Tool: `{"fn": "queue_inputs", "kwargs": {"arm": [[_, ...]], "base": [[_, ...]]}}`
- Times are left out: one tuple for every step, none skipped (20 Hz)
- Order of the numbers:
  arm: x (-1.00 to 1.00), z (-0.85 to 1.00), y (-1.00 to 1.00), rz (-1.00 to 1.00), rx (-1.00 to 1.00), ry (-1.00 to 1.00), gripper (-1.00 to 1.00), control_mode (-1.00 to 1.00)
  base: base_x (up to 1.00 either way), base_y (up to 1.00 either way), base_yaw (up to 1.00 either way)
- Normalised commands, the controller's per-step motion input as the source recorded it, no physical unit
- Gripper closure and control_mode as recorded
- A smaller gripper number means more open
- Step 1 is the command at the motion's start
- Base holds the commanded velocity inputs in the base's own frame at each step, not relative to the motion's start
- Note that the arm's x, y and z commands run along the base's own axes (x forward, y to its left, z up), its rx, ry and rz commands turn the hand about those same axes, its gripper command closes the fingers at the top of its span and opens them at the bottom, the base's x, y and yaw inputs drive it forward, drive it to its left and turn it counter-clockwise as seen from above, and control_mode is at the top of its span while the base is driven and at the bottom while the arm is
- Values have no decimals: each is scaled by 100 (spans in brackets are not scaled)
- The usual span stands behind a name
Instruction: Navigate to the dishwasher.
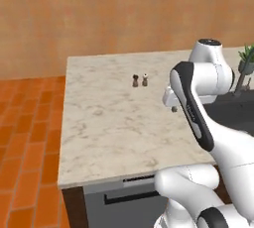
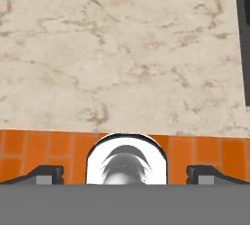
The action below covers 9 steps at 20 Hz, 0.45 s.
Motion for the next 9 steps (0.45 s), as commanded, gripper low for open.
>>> {"fn": "queue_inputs", "kwargs": {"arm": [[0, 0, 0, 0, 0, 0, -100, 100], [0, 0, 0, 0, 0, 0, -100, 100], [0, 0, 0, 0, 0, 0, -100, 100], [0, 0, 0, 0, 0, 0, -100, 100], [0, 0, 0, 0, 0, 0, -100, 100], [0, 0, 0, 0, 0, 0, -100, 100], [0, 0, 0, 0, 0, 0, -100, 100], [0, 0, 0, 0, 0, 0, -100, 100], [0, 0, 0, 0, 0, 0, -100, 100]], "base": [[36, 22, -25], [21, 22, -21], [8, 24, -17], [0, 24, -11], [0, 16, -5], [0, 3, 0], [0, 0, 0], [0, 0, 0], [0, 0, 0]]}}
